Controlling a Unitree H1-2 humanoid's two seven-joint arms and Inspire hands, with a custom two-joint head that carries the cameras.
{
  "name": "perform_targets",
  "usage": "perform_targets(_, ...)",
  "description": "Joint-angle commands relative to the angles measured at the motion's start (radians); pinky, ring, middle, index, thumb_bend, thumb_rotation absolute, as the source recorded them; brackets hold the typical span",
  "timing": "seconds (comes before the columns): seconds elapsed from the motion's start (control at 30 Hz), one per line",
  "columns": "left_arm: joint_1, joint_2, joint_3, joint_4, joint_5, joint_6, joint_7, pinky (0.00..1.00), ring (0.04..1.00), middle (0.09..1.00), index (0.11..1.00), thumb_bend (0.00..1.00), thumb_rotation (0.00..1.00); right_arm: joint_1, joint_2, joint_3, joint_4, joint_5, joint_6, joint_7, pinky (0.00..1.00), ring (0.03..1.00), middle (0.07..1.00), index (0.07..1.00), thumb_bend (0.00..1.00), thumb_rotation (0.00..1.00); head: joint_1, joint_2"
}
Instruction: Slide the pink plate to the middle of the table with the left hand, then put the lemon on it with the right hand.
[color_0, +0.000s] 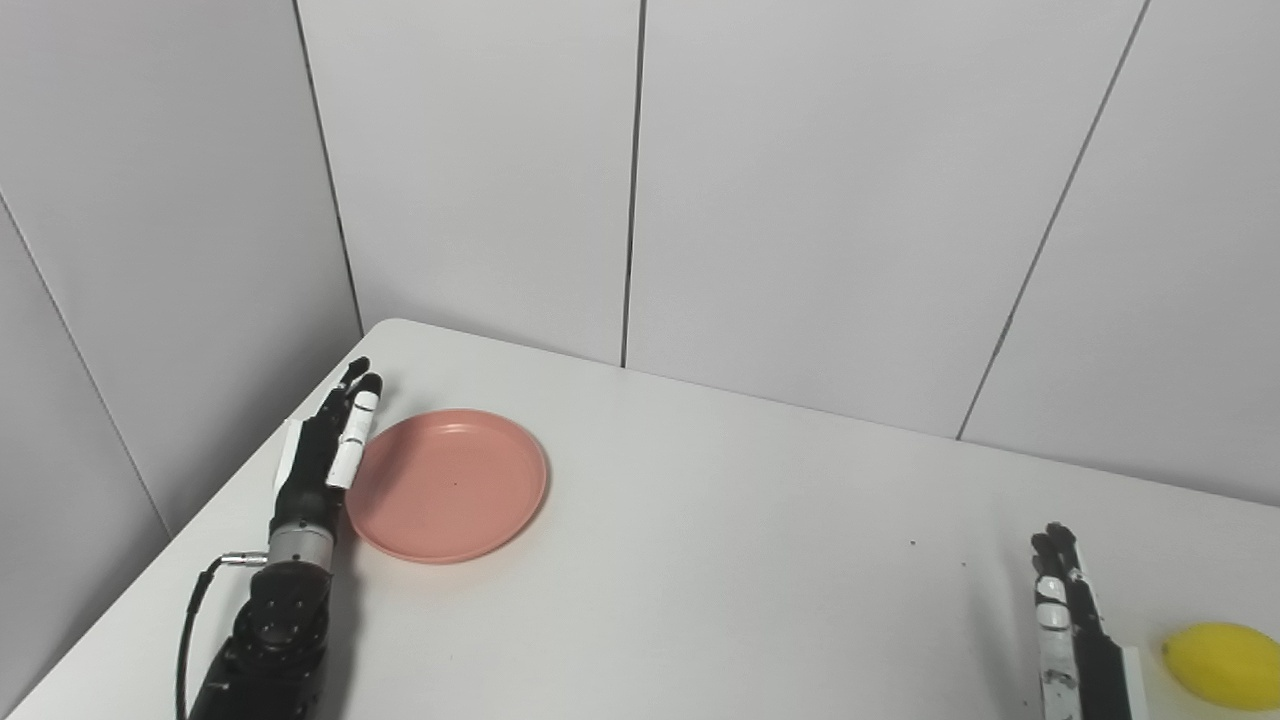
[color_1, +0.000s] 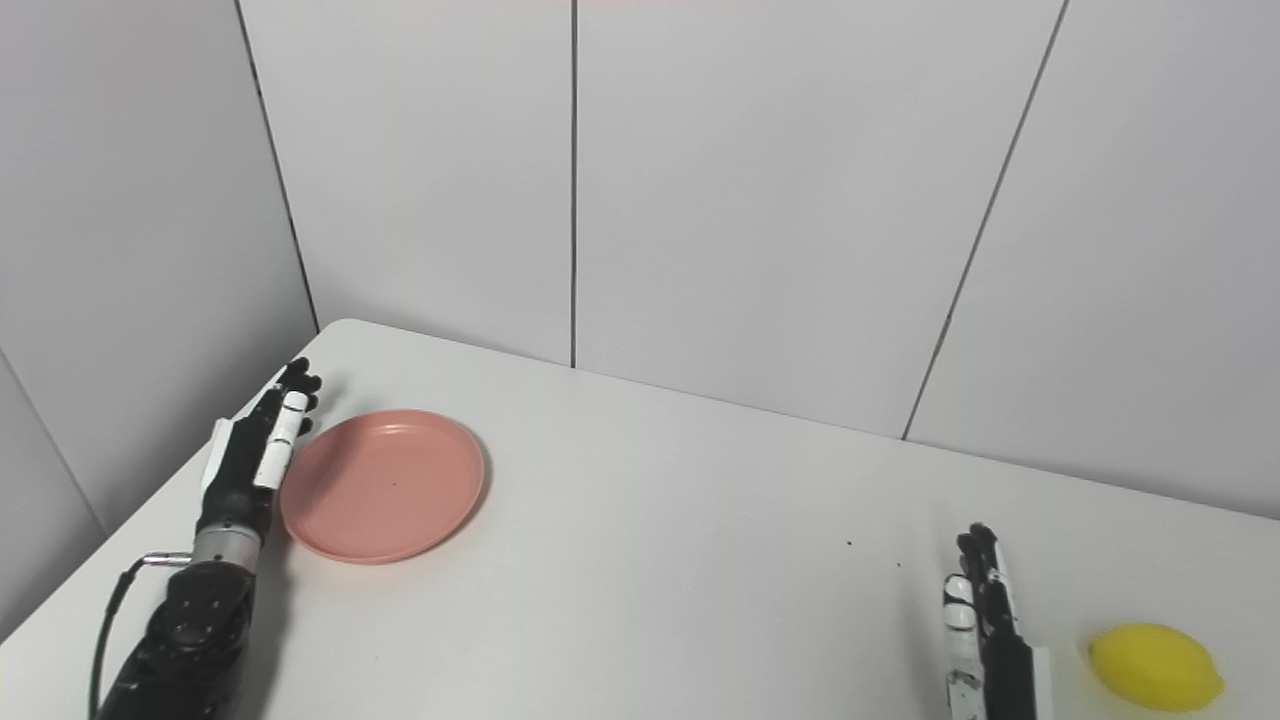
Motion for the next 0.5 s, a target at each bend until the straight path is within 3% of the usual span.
perform_targets(0.0, -0.02, 0.011, -0.007, -0.022, 0.003, -0.026, -0.002, 0.87, 0.886, 0.884, 0.891, 0.65, 1.0, -0.016, 0.004, -0.002, -0.037, 0.002, -0.009, -0.002, 1.0, 0.959, 0.93, 0.938, 0.41, 1.0, 0.002, 0.005)
perform_targets(0.3, -0.013, -0.018, -0.035, -0.04, -0.032, -0.02, -0.031, 0.91, 0.902, 0.89, 0.895, 0.65, 1.0, -0.014, 0.007, -0.002, -0.045, 0.01, -0.005, 0.003, 1.0, 0.965, 0.936, 0.941, 0.41, 1.0, 0.002, 0.013)
perform_targets(0.47, -0.013, -0.031, -0.05, -0.049, -0.054, -0.024, -0.055, 0.88, 0.883, 0.886, 0.888, 0.63, 1.0, -0.017, 0.003, 0.002, -0.041, 0.006, -0.011, 0.005, 1.0, 0.967, 0.936, 0.943, 0.41, 1.0, 0.001, 0.013)
